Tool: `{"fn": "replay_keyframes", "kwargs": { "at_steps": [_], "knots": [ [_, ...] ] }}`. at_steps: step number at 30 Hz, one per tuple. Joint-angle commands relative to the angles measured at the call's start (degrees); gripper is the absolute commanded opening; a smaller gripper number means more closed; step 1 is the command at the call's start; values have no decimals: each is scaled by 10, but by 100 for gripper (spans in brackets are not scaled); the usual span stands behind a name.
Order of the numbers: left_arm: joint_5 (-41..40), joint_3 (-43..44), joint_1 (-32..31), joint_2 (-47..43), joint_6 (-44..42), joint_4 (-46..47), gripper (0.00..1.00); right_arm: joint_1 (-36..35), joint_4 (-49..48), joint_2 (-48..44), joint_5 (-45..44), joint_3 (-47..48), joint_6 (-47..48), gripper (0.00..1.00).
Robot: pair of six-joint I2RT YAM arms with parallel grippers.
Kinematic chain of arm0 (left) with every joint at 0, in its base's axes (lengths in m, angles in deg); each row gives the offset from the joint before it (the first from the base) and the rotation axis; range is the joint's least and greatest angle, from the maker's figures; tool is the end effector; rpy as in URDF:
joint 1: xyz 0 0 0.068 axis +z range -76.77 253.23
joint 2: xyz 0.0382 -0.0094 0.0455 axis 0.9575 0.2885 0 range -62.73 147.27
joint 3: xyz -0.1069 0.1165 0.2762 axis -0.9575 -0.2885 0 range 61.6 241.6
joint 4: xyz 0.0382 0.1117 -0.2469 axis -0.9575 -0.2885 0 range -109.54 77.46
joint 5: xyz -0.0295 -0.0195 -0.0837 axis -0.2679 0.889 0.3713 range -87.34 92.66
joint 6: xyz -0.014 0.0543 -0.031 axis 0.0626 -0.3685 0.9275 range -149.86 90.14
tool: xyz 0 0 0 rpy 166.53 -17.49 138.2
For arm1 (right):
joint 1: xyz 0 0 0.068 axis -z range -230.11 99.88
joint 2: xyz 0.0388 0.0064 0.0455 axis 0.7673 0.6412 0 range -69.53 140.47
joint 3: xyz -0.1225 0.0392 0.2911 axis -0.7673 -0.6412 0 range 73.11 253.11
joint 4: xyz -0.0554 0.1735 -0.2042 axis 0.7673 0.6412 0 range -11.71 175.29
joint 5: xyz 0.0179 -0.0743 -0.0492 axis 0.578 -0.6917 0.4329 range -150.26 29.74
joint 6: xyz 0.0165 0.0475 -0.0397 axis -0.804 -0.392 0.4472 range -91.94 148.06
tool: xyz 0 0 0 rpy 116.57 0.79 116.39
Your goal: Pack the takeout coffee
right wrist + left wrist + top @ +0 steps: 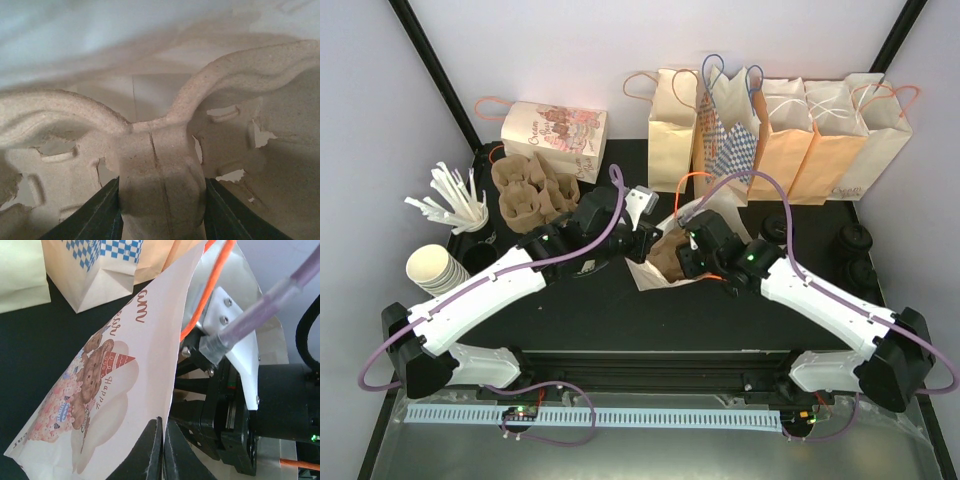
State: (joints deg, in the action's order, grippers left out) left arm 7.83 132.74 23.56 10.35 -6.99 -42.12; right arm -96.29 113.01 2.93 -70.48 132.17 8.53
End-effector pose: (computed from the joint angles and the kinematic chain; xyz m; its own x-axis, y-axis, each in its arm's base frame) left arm 0.1873 -0.2275 0.3975 -0.6262 0.1395 -0.7671 0.6139 0.6948 -0.3748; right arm 0.1956 0.1909 0.3168 -0.6959 -0.2498 -0.6733 -0.4194 0.9024 0.0987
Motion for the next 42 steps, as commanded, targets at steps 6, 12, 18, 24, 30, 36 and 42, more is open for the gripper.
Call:
{"fn": "replay_keyframes", "kwargs": {
  "at_steps": [6, 12, 18, 24, 30, 36, 42],
  "knots": [
    [13, 30, 4, -6, 45, 10, 3, -4, 66, 39, 29, 22, 5, 45],
    [30, 30, 20, -8, 74, -4, 4, -5, 129, 69, 50, 49, 2, 45],
    [102, 17, 48, -15, 114, 6, 4, -6, 213, 69, 80, 87, 2, 45],
    [185, -14, 70, -16, 146, 54, 4, -11, 286, 65, 75, 119, -3, 46],
    [177, -12, 74, 8, 93, 25, 12, -12, 295, 106, 77, 116, 2, 47],
    [156, 7, 68, 11, 14, -33, 48, -11, 266, 134, 84, 109, 4, 46],
    [106, 1, 43, -72, -97, -25, 63, -11, 259, 149, 89, 123, 5, 46]
  ]
}}
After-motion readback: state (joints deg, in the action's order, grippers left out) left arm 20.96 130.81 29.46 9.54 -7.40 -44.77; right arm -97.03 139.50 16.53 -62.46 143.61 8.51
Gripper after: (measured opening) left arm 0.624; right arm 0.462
